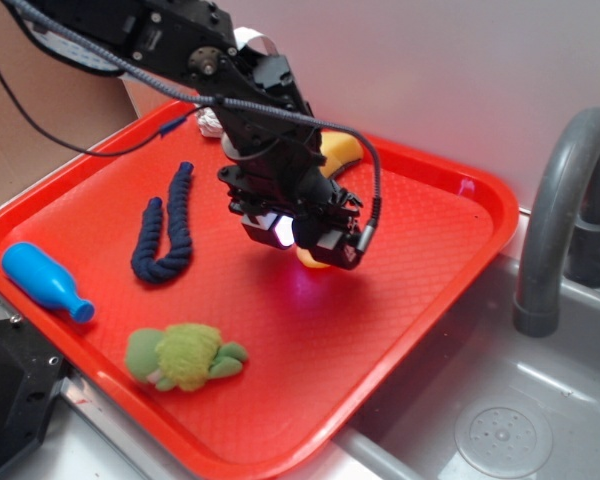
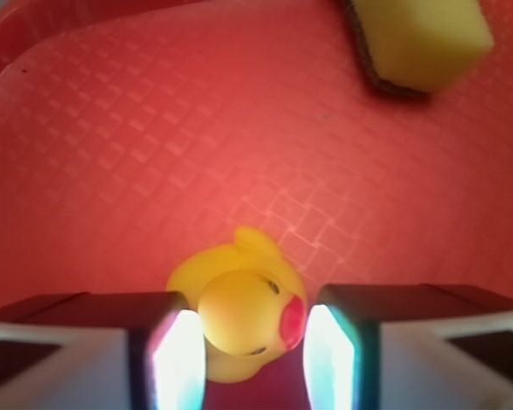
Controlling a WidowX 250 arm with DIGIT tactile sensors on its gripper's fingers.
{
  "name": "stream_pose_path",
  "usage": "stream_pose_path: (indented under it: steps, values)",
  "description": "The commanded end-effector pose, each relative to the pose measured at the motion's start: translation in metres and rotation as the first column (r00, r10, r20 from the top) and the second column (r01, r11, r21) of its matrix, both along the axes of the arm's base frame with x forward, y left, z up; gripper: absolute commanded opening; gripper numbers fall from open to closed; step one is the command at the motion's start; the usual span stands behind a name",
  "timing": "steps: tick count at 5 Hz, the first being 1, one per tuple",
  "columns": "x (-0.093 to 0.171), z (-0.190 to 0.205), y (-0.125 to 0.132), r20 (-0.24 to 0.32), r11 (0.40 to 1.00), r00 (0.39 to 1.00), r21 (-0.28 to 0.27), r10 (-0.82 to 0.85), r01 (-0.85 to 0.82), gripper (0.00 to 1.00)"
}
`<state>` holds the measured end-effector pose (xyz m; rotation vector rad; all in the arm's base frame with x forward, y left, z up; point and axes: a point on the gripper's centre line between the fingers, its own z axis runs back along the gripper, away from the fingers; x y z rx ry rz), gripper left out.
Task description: Grab the yellow duck.
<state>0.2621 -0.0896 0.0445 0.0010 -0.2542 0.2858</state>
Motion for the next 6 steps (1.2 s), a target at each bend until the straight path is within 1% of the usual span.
stream_pose_path:
  steps: [1,2,3,4,5,6]
  values:
    - [-0.002,0.021,-0.003,0.054,0.996,0.998,0.091,-0.028,0.023,0.00]
    - [0.002,0.064,-0.008,-0.062,0.996,0.997,0.068,-0.054,0.058,0.00]
    - [0.001,0.106,0.000,-0.089,0.996,0.993,0.040,-0.075,0.079,0.00]
    - [-0.003,0.139,0.017,-0.114,0.998,0.992,0.019,-0.060,0.063,0.00]
    - [-0.011,0.169,0.035,-0.159,0.997,0.984,-0.023,-0.080,0.077,0.00]
    - [-0.018,0.195,0.051,-0.187,0.994,0.977,-0.015,-0.106,0.105,0.00]
